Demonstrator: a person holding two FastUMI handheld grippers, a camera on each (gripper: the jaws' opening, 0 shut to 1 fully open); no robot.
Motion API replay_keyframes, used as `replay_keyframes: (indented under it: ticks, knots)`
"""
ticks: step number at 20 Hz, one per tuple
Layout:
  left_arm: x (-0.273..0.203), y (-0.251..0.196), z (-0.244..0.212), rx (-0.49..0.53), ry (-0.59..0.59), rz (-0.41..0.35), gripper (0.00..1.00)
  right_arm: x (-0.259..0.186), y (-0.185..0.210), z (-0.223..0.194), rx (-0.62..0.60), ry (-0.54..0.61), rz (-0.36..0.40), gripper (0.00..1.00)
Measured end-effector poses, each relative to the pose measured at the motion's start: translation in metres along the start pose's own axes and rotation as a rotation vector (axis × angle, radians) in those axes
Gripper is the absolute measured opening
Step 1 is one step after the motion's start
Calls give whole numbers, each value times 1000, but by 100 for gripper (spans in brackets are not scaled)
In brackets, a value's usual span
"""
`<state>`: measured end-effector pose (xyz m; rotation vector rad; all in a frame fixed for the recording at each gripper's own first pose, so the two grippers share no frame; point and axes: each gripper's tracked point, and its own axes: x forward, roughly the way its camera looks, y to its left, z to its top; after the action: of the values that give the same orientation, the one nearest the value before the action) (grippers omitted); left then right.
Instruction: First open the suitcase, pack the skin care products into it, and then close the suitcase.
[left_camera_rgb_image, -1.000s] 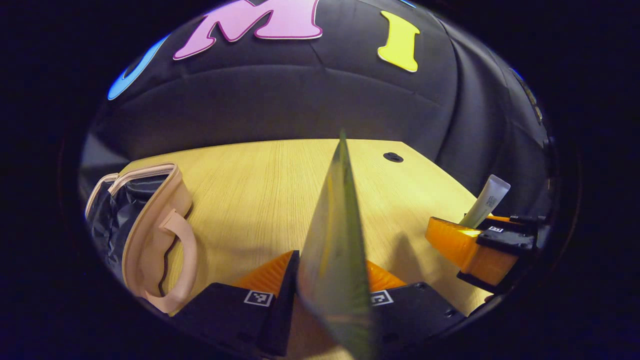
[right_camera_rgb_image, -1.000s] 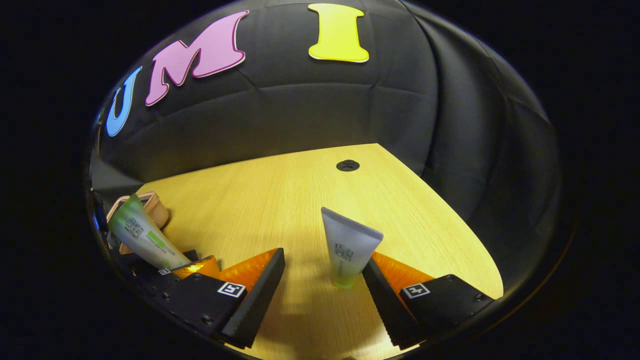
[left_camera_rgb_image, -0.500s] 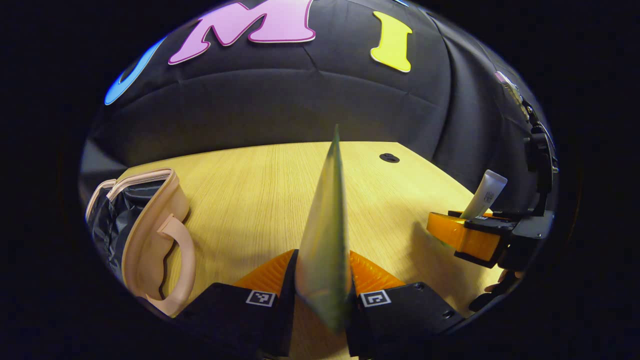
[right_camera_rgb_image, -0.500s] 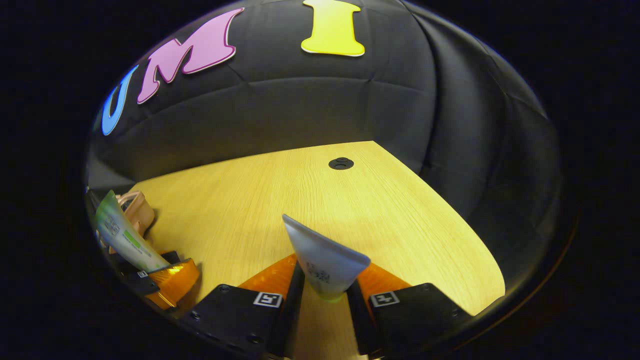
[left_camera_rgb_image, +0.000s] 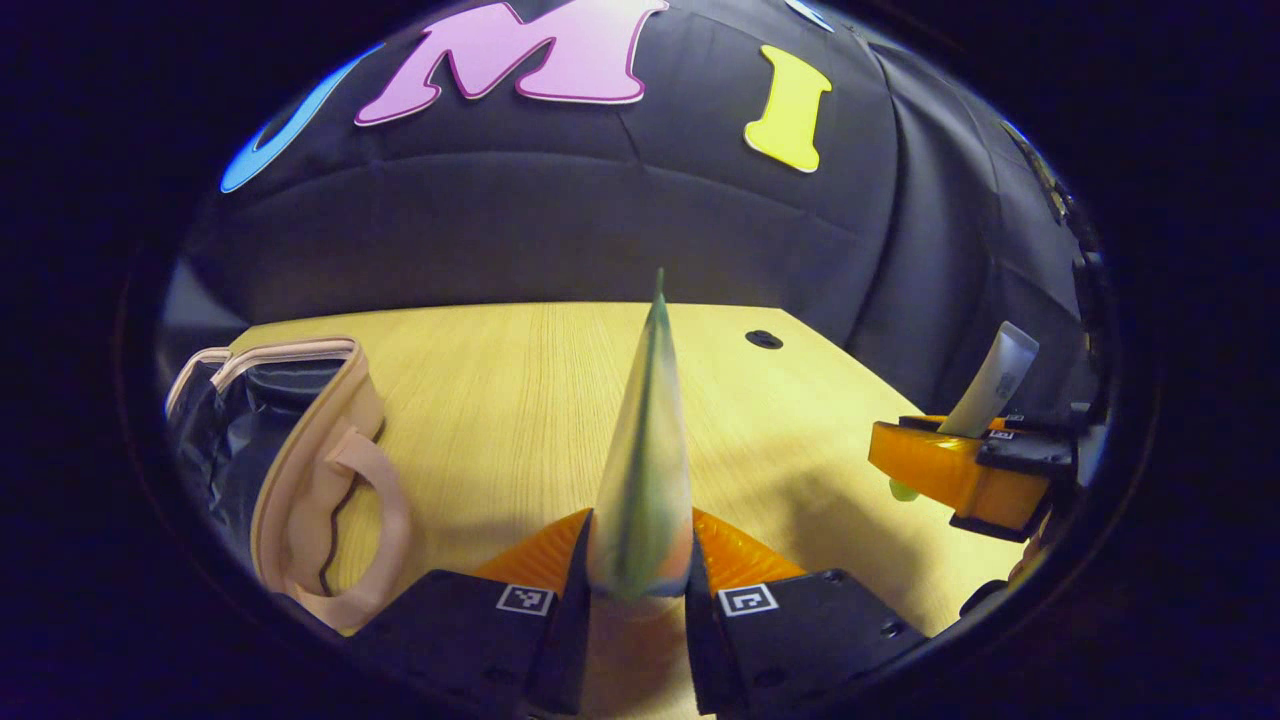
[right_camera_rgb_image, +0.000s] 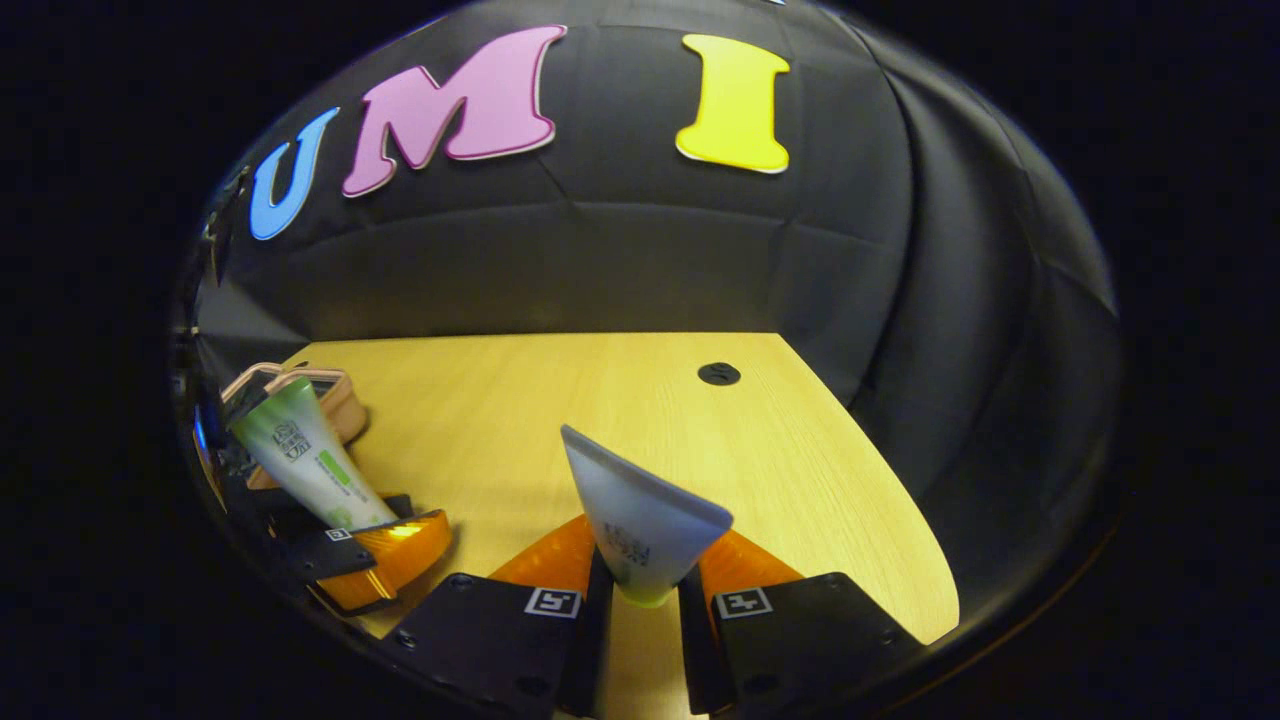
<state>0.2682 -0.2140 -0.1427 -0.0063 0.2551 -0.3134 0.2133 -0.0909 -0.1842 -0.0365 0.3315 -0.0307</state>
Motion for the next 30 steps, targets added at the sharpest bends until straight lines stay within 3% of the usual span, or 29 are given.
replay_keyframes:
  ticks: [1, 4, 9, 11, 15, 21, 25, 28, 30]
  knots:
    - [-15, 4, 9, -11, -1, -1, 48, -12, 9, 8, -5, -8, 16, 33]
    - [-69, 32, 51, -46, -61, 21, 45, -39, 41, 26, -29, -12, 75, 33]
    - [-141, 145, 84, -54, -31, 166, 45, -84, 100, 67, -52, -40, 168, 33]
    - [-154, 194, 75, -58, 34, 209, 45, -97, 128, 82, -59, -56, 212, 33]
    - [-144, 271, 26, -17, 296, 216, 45, -116, 181, 93, -65, -58, 291, 33]
    - [-122, 302, -41, -58, 656, 115, 45, -141, 238, 91, -55, -53, 370, 33]
    - [-113, 311, -66, -54, 818, 131, 45, -148, 251, 86, -56, -41, 377, 33]
    - [-110, 311, -71, -67, 831, 162, 45, -143, 251, 84, -53, -27, 366, 33]
    - [-110, 313, -63, -78, 766, 181, 53, -139, 251, 84, -43, -11, 360, 33]
